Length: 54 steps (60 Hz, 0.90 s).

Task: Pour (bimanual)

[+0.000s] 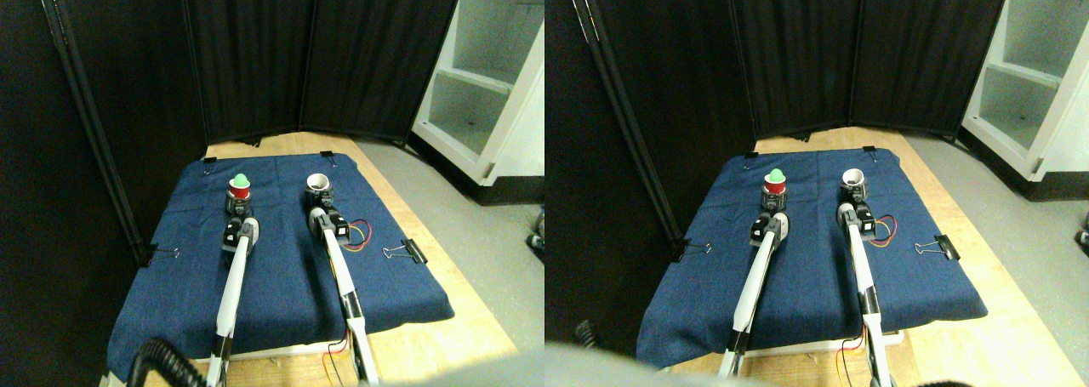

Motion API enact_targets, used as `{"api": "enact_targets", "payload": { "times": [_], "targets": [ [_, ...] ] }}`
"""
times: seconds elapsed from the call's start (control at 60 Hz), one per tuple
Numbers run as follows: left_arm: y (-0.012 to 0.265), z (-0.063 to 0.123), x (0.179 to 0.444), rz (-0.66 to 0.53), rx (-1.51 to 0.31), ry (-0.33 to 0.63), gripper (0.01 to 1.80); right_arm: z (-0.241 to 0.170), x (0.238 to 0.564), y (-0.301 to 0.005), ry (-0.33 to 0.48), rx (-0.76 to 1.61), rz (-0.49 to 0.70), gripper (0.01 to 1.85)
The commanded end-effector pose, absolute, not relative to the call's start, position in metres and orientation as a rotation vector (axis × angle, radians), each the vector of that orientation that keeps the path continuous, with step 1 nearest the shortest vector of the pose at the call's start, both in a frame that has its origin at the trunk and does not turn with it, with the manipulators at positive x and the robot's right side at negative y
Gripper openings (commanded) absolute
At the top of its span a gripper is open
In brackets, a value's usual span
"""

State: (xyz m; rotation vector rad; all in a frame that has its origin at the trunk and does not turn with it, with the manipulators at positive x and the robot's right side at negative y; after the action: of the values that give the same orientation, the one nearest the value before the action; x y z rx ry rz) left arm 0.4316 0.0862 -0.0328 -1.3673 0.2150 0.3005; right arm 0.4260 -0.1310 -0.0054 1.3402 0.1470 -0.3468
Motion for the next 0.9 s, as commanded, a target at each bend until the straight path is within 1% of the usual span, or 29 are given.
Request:
{"api": "enact_targets", "payload": {
  "times": [0.017, 0.083, 0.183, 0.283, 0.383, 0.467, 0.517, 0.583, 0.65, 0.75, 0.783, 0.9],
  "targets": [
    [0.084, -0.037, 0.433, 0.303, -1.349, 0.214, 0.33, -0.005, 0.432, -0.131, 0.106, 1.342, -0.333, 0.33],
    [0.084, -0.039, 0.434, 0.327, -1.360, 0.207, 0.33, -0.009, 0.434, -0.131, 0.103, 1.338, -0.332, 0.33],
    [0.084, -0.041, 0.434, 0.322, -1.334, 0.213, 0.33, -0.011, 0.434, -0.131, 0.112, 1.323, -0.347, 0.33],
    [0.083, -0.043, 0.434, 0.332, -1.334, 0.210, 0.33, -0.014, 0.437, -0.131, 0.116, 1.341, -0.331, 0.33],
    [0.083, -0.044, 0.434, 0.334, -1.342, 0.212, 0.33, -0.015, 0.438, -0.131, 0.126, 1.330, -0.339, 0.33],
    [0.083, -0.046, 0.434, 0.340, -1.344, 0.212, 0.33, -0.015, 0.438, -0.130, 0.136, 1.355, -0.375, 0.33],
    [0.084, -0.046, 0.433, 0.346, -1.342, 0.213, 0.33, -0.016, 0.439, -0.130, 0.135, 1.323, -0.366, 0.33],
    [0.085, -0.046, 0.432, 0.349, -1.342, 0.213, 0.33, -0.018, 0.440, -0.131, 0.137, 1.340, -0.357, 0.33],
    [0.087, -0.048, 0.433, 0.347, -1.342, 0.204, 0.33, -0.018, 0.440, -0.130, 0.140, 1.349, -0.374, 0.33],
    [0.090, -0.052, 0.433, 0.347, -1.341, 0.205, 0.33, -0.018, 0.441, -0.130, 0.136, 1.347, -0.368, 0.33],
    [0.091, -0.054, 0.434, 0.355, -1.343, 0.206, 0.33, -0.018, 0.441, -0.129, 0.132, 1.303, -0.376, 0.33],
    [0.092, -0.056, 0.432, 0.345, -1.339, 0.215, 0.33, -0.016, 0.440, -0.128, 0.138, 1.353, -0.366, 0.33]
  ]
}}
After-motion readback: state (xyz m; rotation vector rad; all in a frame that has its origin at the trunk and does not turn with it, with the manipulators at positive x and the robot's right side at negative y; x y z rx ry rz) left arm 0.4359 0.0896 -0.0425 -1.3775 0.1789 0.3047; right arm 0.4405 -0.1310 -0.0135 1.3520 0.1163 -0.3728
